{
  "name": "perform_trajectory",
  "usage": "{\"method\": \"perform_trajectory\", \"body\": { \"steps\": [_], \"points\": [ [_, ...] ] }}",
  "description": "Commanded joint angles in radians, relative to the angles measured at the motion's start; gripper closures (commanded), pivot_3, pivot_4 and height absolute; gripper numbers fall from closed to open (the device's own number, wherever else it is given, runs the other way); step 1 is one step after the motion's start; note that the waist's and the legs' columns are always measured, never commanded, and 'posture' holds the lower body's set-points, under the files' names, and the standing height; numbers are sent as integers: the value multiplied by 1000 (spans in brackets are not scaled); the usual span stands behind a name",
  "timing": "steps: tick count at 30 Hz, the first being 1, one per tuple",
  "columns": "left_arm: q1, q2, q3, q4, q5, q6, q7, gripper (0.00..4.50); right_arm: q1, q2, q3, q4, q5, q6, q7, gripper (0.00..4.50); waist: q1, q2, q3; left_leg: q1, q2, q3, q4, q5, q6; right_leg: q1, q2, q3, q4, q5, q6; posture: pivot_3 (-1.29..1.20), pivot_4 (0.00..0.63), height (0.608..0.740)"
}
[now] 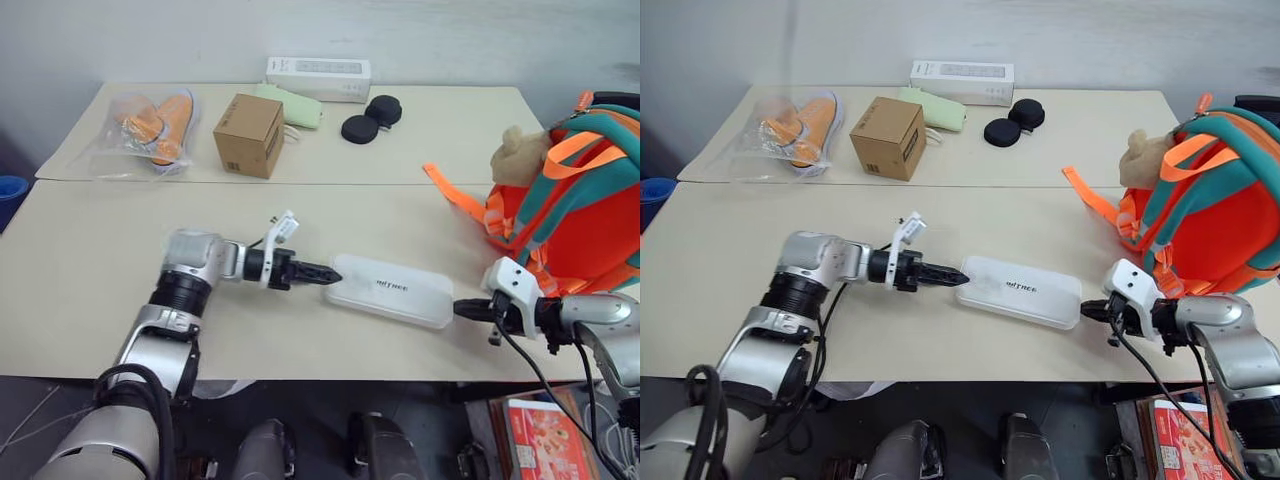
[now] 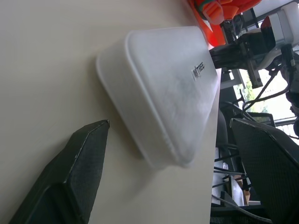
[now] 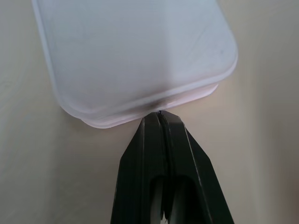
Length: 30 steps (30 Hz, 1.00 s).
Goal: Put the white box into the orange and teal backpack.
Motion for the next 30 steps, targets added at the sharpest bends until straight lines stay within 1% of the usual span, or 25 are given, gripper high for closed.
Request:
{"method": "perform_trajectory", "body": {
  "steps": [1, 6, 7, 10, 13, 17, 18, 21, 26, 29, 30],
  "points": [
    [-36, -79, -29, 95, 24, -20, 24, 136, -15, 15, 13, -22, -4, -9, -10, 4500, 2, 0, 0, 0, 0, 0, 0, 0, 0, 1, 0, 0, 0, 0, 0, 0, 150, 740],
    [-58, -98, 1, 134, 15, -45, 6, 136, -11, 23, 12, -18, -11, -14, -18, 4500, -2, 0, 0, 0, 0, -1, 1, -1, 1, 1, -1, -1, 0, 0, 0, 0, 150, 740],
    [-62, -104, 14, 139, 11, -48, 11, 314, -7, 24, 11, -13, -13, -19, -19, 4500, -2, 0, 0, 0, 0, -1, 0, -1, 1, 0, 0, -1, 0, 0, 0, 0, 150, 740],
    [-72, -112, 41, 145, -7, -40, 5, 1020, 6, 30, 9, -5, -16, -30, -22, 4500, -2, 0, 0, 0, 0, -1, 1, -1, 1, 0, 0, -1, 0, 0, 0, 0, 150, 740],
    [-68, -103, 45, 120, -21, -27, -18, 2021, 16, 36, 3, -1, -16, -41, -28, 4500, -5, 0, 0, -1, 0, -1, 0, -1, 1, 0, 0, -1, 0, 0, 0, 0, 150, 740],
    [-22, -68, 35, 9, -68, 22, -74, 3078, 38, 44, -9, 3, -11, -54, -40, 4500, -6, 0, 0, -1, 0, -1, 1, -1, 0, 0, 0, -1, 0, 0, 0, 0, 150, 740],
    [-3, -60, 31, -31, -80, 34, -78, 3157, 46, 49, -18, -1, -3, -50, -44, 4500, -6, 0, 0, -1, 0, -1, 0, -1, 0, 0, 0, -1, 0, 0, 0, 0, 150, 740],
    [46, -48, 53, -133, -107, 66, -52, 3157, 83, 83, -81, -36, 61, -15, -73, 4500, -6, 0, 0, 0, 1, -1, 0, -1, 0, 0, 1, 0, 0, 0, 0, 0, 150, 740],
    [91, -36, 190, -264, -178, 148, 35, 3157, 169, 121, -249, -156, 177, 93, -166, 4500, -4, 0, 0, -1, 1, -2, 1, -1, 0, 0, 0, 4, 1, 0, 0, 0, 150, 740],
    [98, -18, 353, -355, -243, 201, 108, 3157, 278, 137, -479, -279, 375, 260, -209, 3902, -3, 0, 0, -2, 0, -3, 0, -1, 0, 0, -1, 7, 1, 0, 0, 0, 150, 740],
    [98, -17, 405, -380, -262, 218, 138, 3157, 307, 141, -540, -308, 412, 296, -232, 3556, -3, 0, 0, -2, 1, -4, 0, -1, 0, 0, -1, 7, 0, 0, 0, 0, 150, 740]
  ]
}}
